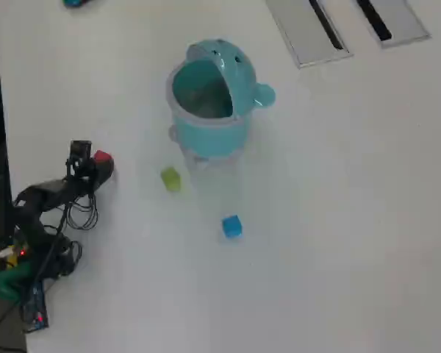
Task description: Grasp RGB lego blocks and put them in the bin one by one.
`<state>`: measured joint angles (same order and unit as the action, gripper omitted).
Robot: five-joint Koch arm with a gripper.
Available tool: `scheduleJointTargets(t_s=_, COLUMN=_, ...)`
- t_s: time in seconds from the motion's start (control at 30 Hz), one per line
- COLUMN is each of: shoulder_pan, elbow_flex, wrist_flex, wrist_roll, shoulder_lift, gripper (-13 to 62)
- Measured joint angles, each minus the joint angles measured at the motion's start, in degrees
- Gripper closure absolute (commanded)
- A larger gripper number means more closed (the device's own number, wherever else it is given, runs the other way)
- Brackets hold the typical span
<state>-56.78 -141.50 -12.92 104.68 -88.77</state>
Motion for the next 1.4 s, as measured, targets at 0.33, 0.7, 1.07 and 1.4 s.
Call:
scheduleJointTargets(t_s=0.33, shoulder_pan=0.5, elbow_flex=3.3, wrist_flex=-1.0, wrist_roll=0.0, shoulder_lift=2.7, gripper=27.5)
scheduleJointTargets(t_s=0.7, shoulder_pan=0.2, elbow_flex=3.4, wrist_flex=-1.0, wrist_roll=0.0, shoulder_lift=3.0, gripper=36.9)
scheduleJointTargets(t_s=1.07, shoulder_pan=-0.9, elbow_flex=9.8, wrist_flex=6.2, wrist_roll=0.0, shoulder_lift=-1.1, gripper=36.8)
scheduleJointTargets(t_s=1.4, shoulder_pan=0.3, elbow_flex=13.4, wrist_flex=11.6, wrist_roll=-0.9, shoulder_lift=-8.3, gripper=36.7)
